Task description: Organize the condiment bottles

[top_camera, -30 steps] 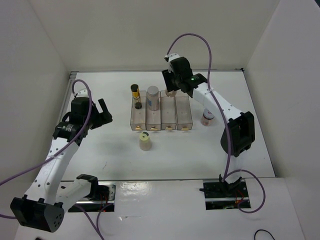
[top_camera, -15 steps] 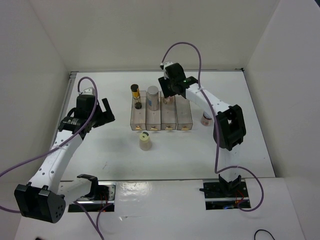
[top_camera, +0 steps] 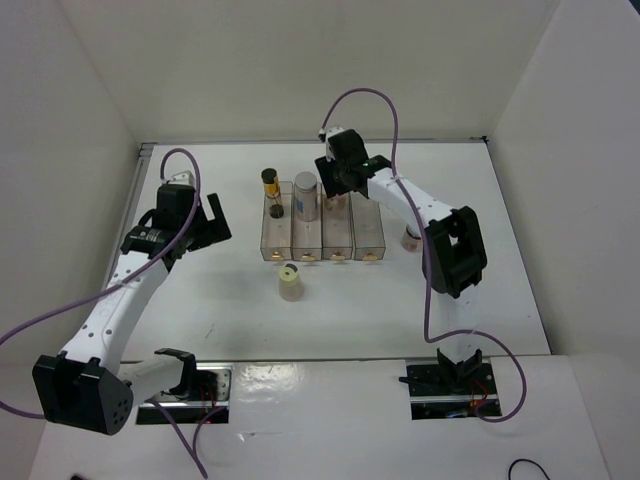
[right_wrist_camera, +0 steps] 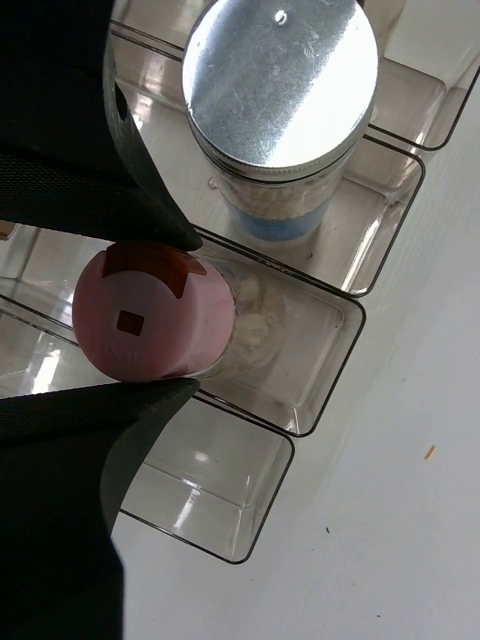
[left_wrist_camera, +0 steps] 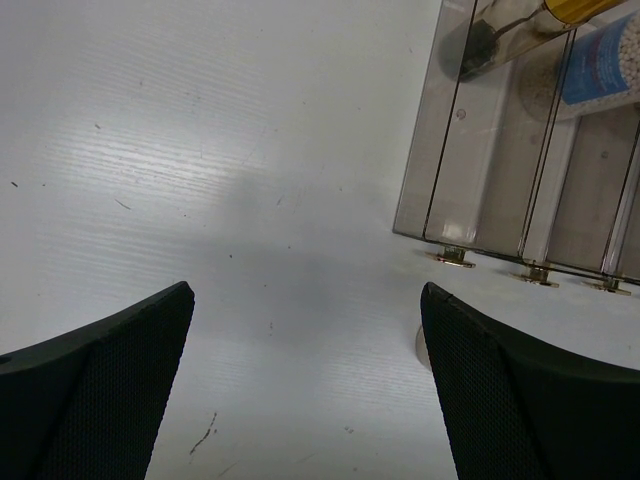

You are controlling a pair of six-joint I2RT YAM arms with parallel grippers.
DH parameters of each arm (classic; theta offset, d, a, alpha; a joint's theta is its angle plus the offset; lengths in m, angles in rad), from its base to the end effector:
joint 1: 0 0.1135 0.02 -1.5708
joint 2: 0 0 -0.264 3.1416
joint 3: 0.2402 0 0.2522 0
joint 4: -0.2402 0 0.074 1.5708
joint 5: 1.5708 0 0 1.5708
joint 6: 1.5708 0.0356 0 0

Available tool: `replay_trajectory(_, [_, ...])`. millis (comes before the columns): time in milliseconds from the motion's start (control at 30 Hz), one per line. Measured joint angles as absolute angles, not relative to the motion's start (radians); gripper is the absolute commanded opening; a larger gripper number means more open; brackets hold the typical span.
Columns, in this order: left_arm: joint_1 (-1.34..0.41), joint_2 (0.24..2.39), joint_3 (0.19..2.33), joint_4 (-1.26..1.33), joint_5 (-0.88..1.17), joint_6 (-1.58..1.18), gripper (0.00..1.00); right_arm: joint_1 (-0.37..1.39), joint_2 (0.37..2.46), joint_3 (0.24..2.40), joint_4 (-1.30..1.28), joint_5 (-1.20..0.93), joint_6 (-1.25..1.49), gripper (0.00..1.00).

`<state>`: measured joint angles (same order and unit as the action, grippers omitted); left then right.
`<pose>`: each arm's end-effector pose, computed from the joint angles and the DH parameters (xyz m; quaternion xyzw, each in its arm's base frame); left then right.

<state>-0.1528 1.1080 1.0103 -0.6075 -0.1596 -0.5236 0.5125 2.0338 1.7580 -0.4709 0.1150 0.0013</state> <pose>0.2330 -0.0302 0.3148 -0.1997 0.8832 -0.0705 0.4184 0.4118 0.2270 0.2664 -0.2090 0.8909 0.0507 0.4001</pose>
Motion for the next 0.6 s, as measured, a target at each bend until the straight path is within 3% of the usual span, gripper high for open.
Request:
replay_trajectory(267, [-0.153, 1.119, 1.026, -0.606, -0.159, -0.522, 1.00, 0.513, 2.048, 1.753, -0.466, 0.115, 0.002, 0.10])
replay_trajectory(600, [-0.153, 1.119, 1.028, -0.607, -0.159, -0.522, 1.00, 0.513, 2.089, 1.744, -0.465, 0.115, 0.002, 0.31])
